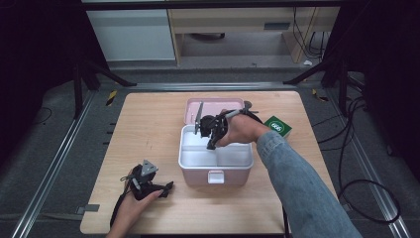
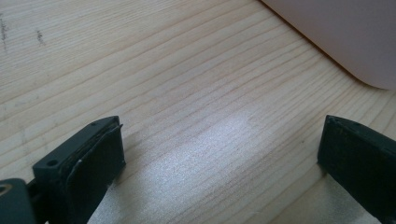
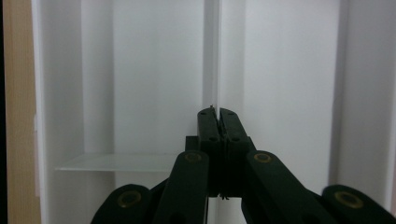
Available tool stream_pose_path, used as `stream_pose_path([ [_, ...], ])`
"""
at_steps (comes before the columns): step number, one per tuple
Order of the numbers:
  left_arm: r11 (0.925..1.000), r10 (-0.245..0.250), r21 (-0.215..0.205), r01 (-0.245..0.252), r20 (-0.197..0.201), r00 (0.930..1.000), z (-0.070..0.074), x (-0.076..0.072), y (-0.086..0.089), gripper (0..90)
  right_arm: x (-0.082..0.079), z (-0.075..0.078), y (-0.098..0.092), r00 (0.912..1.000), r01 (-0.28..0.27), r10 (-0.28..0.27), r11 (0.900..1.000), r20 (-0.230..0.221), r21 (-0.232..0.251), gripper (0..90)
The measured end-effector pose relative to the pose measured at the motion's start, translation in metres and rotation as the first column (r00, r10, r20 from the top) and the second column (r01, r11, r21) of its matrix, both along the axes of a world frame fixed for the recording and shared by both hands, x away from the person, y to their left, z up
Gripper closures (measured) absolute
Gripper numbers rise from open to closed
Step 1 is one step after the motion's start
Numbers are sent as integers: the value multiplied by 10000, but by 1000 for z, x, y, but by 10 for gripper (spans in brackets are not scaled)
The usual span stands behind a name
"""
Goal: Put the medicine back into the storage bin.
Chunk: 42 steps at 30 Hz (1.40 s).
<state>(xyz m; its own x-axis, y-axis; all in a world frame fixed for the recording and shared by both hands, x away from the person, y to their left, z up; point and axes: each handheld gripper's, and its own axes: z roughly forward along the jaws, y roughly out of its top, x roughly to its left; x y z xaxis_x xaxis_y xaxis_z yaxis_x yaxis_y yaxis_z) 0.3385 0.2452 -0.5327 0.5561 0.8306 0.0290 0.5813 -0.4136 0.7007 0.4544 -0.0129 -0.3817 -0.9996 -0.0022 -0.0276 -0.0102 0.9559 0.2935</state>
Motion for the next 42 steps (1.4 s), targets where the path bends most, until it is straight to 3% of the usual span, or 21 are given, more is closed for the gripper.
stream_pose_path([
  [10,10000,15,10,-15,16,10000,0,0,0,0,-3,14,-8,9998,169,-177,9983,134,553,899],
  [15,10000,20,13,-20,8,10000,0,0,0,0,-5,33,-17,9974,463,-520,9929,495,1099,899],
  [20,10000,33,-5,-33,1,10000,0,0,0,0,-7,55,-30,9909,929,-1098,9761,772,1963,899],
  [24,10000,34,25,-34,-10,10000,0,0,0,0,-8,71,-40,9838,1200,-1476,9641,1022,2367,899],
  [30,10000,43,8,-43,0,10000,0,0,0,0,-12,86,-61,9671,1778,-2165,9507,1335,2540,900],
  [42,10000,42,8,-42,-8,10000,0,0,0,0,-23,100,-133,9210,3048,-3588,9062,1516,2930,900],
])
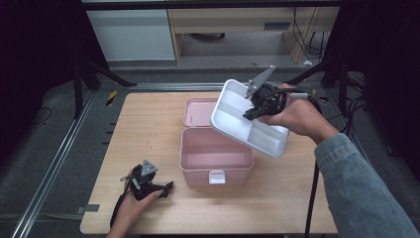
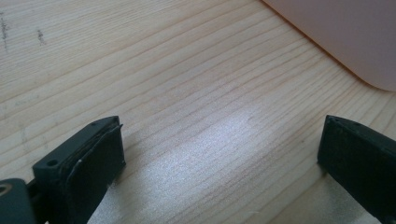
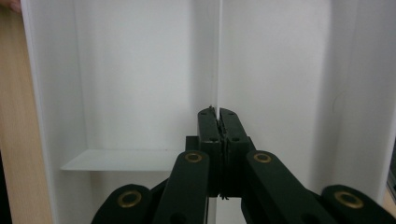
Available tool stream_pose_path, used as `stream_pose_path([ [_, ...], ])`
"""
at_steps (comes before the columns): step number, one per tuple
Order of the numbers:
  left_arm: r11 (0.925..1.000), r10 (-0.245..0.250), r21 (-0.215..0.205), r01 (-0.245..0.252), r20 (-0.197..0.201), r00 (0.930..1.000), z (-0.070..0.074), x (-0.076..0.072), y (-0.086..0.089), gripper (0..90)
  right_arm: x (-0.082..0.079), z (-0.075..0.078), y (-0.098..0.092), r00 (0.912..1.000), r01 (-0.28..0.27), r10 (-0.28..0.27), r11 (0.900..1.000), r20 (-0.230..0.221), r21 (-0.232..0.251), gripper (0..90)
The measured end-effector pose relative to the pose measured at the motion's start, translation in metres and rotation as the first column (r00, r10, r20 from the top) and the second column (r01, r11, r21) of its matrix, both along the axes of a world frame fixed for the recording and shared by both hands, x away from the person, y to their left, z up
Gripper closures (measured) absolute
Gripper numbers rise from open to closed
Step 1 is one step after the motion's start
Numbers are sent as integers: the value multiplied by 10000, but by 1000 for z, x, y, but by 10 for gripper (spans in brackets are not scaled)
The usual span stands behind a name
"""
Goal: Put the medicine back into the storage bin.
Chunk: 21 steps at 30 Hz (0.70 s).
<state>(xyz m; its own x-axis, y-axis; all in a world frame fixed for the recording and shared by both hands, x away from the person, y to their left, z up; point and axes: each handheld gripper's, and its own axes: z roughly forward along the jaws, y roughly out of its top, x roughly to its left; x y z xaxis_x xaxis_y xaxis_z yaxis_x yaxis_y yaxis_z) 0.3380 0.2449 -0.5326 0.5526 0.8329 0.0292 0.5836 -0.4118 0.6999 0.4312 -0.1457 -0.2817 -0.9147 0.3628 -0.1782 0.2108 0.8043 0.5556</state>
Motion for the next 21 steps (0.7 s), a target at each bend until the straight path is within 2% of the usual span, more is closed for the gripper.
stream_pose_path([
  [8,10000,4,-15,-4,-6,10000,0,0,0,0,-11,-6,-38,9982,600,-600,9981,6,169,900],
  [15,10000,-4,-6,4,-1,10000,0,0,0,0,-22,-20,-73,9938,1112,-1108,9933,-119,312,900],
  [21,10000,2,-3,-2,0,10000,0,0,0,0,-31,-35,-90,9902,1382,-1376,9900,-244,264,900],
])
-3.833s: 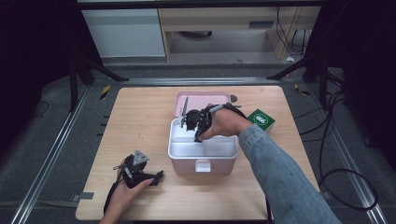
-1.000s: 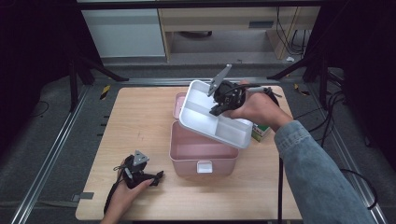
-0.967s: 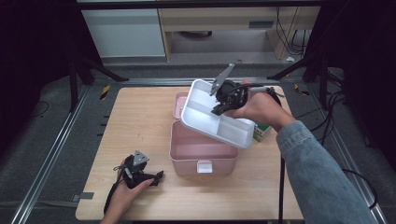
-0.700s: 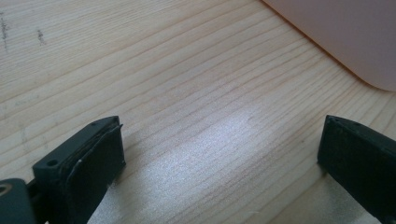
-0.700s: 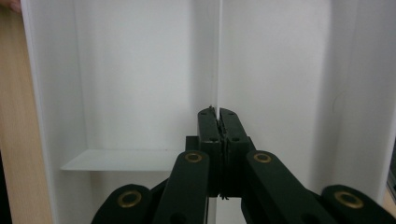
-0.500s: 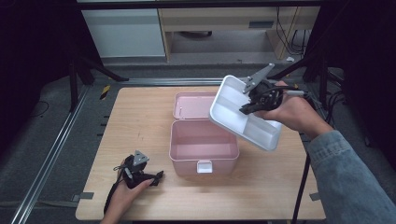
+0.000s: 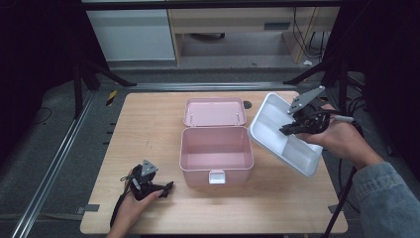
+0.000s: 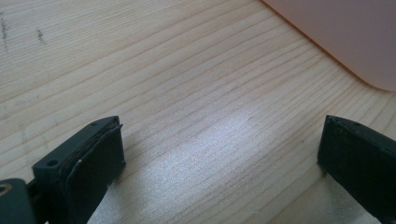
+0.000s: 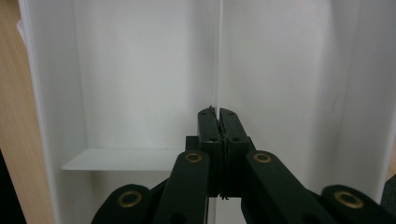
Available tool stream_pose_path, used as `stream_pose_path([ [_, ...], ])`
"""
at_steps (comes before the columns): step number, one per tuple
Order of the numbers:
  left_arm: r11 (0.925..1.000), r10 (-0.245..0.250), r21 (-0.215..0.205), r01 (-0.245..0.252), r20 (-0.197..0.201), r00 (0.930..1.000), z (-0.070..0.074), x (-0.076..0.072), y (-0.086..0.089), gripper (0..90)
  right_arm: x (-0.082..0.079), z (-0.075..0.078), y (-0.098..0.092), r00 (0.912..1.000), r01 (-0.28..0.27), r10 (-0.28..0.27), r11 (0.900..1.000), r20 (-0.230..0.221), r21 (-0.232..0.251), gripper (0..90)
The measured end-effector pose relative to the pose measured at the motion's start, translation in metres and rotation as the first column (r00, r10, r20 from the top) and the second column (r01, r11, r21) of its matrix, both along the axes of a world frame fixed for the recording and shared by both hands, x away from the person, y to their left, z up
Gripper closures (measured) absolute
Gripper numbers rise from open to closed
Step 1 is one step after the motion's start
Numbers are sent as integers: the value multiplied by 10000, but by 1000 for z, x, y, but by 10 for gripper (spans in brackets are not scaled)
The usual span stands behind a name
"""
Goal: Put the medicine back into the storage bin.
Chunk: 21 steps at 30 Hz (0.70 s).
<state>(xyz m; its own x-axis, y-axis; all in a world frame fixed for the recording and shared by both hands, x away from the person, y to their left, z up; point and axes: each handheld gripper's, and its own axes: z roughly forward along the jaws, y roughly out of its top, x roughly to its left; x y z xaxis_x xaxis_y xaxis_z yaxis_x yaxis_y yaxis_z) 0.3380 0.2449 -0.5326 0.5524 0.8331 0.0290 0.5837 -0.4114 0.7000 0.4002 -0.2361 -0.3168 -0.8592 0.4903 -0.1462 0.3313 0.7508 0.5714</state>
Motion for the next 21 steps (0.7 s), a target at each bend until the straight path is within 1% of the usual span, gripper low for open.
stream_pose_path([
  [4,10000,-2,3,2,-2,10000,0,0,0,0,-6,-9,-10,9998,149,-149,9999,-103,-10,900],
  [7,10000,5,-9,-5,-6,10000,0,0,0,0,-12,-18,-17,9995,255,-258,9996,-194,-157,900],
  [9,10000,27,-46,-27,-1,10000,0,0,0,0,-16,-25,-21,9992,271,-274,9995,-288,-133,900],
  [12,10000,1,-6,-1,-10,10000,0,0,0,0,-22,-35,-26,9978,388,-385,9992,-546,50,900],
  [16,10000,-31,19,31,-13,10000,0,0,0,0,-30,-54,-31,9959,378,-396,9990,-813,-227,900],
  [17,10000,-34,12,34,-18,10000,0,0,0,0,-31,-59,-32,9953,338,-356,9992,-903,-205,900],
  [18,10000,-34,13,35,-18,10000,0,1,0,0,-32,-63,-33,9947,342,-367,9990,-959,-279,900],
  [19,10000,-33,13,33,-18,10000,0,0,0,0,-33,-68,-34,9928,411,-445,9986,-1109,-329,900],
  [21,10000,-32,14,32,-17,10000,0,0,0,0,-34,-78,-36,9920,358,-416,9981,-1195,-503,900],
])
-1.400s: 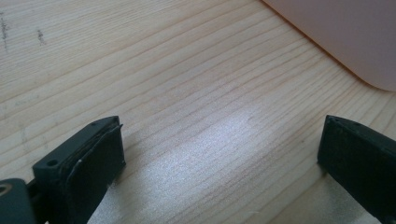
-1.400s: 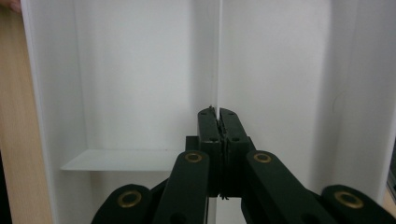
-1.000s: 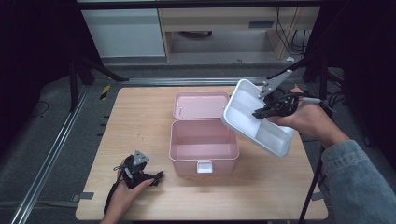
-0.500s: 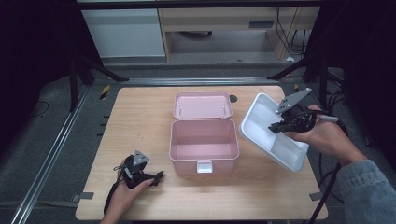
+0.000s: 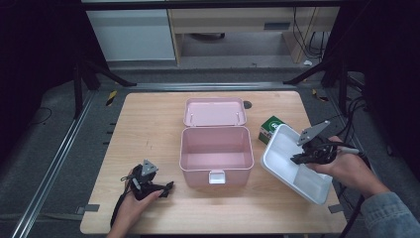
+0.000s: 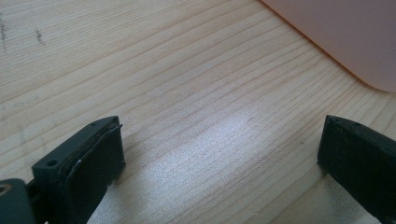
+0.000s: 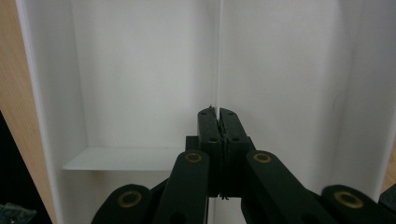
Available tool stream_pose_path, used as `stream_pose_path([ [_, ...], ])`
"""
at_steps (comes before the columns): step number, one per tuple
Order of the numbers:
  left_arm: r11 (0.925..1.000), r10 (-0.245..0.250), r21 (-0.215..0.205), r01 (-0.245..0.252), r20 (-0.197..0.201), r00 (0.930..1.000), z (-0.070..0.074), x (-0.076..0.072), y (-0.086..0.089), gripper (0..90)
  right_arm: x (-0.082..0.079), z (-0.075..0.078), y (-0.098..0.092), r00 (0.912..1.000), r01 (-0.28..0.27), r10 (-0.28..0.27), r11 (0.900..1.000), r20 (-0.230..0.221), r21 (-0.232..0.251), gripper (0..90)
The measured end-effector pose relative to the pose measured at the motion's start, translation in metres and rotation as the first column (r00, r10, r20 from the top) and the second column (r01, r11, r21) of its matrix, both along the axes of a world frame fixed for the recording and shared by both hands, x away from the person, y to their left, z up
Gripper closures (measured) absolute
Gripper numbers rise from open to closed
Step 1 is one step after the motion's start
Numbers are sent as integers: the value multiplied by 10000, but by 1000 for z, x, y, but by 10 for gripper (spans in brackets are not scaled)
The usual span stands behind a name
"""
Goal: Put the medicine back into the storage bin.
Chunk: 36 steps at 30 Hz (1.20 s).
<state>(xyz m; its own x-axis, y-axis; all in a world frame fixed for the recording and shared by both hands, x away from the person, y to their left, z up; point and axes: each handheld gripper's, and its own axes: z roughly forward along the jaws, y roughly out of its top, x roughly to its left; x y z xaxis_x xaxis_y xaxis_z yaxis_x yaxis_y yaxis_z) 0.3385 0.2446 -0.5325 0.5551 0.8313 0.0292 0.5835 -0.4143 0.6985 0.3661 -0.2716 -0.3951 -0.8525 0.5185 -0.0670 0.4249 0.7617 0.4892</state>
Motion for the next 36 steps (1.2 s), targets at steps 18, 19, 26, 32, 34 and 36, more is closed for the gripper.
stream_pose_path([
  [18,10000,-2,1,2,0,10000,0,0,0,0,-1,-75,6,9938,-38,-24,9985,-1111,-551,899],
  [19,10000,-2,-1,2,1,10000,0,0,0,0,-1,-77,7,9936,-20,-50,9981,-1133,-609,900],
  [26,10000,-3,0,3,3,10000,0,0,0,0,3,-88,13,9906,-245,122,9957,-1362,-890,899],
  [32,10000,0,-1,0,1,10000,0,0,0,0,4,-94,14,9878,-294,163,9961,-1550,-827,884],
  [34,10000,-2,-1,2,2,10000,0,0,0,0,4,-92,15,9883,-192,91,9977,-1524,-651,789],
  [36,10000,0,-1,0,3,10000,0,0,0,0,6,-88,14,9916,-17,-47,9988,-1295,-490,674],
])
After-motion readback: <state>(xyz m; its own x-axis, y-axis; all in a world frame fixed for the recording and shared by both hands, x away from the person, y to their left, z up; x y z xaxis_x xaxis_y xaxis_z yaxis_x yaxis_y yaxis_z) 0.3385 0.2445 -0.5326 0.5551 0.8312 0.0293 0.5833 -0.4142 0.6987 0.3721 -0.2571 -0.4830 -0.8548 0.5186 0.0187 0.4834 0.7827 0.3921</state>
